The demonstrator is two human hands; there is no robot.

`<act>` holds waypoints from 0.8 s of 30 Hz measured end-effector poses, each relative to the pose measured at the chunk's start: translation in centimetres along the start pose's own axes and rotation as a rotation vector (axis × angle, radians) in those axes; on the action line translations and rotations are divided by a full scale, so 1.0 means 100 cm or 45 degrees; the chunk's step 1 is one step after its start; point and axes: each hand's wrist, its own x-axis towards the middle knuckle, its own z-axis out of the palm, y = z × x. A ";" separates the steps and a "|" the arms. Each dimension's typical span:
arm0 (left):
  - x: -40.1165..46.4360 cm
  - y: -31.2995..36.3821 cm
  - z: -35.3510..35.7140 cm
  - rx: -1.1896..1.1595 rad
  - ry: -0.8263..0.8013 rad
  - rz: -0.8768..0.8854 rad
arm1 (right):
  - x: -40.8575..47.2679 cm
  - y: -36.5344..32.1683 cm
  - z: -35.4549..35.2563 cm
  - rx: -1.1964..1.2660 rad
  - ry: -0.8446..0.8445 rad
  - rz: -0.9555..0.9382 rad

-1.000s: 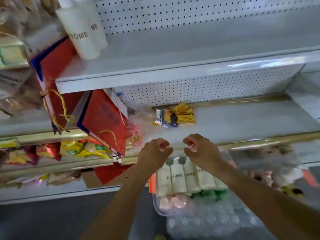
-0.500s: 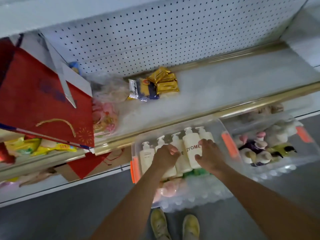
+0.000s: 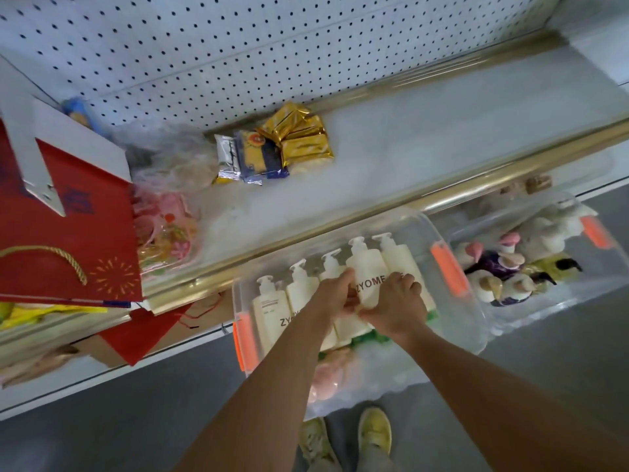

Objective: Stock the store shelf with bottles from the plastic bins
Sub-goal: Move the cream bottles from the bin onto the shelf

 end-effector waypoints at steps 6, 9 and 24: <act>-0.006 0.005 -0.001 -0.074 -0.138 -0.030 | 0.005 0.003 -0.015 0.212 -0.172 0.112; -0.013 0.012 -0.005 -0.168 -0.126 -0.040 | -0.001 0.011 -0.029 0.676 -0.355 0.148; -0.126 0.057 -0.064 -0.173 0.092 0.544 | -0.085 -0.035 -0.112 1.081 -0.616 -0.400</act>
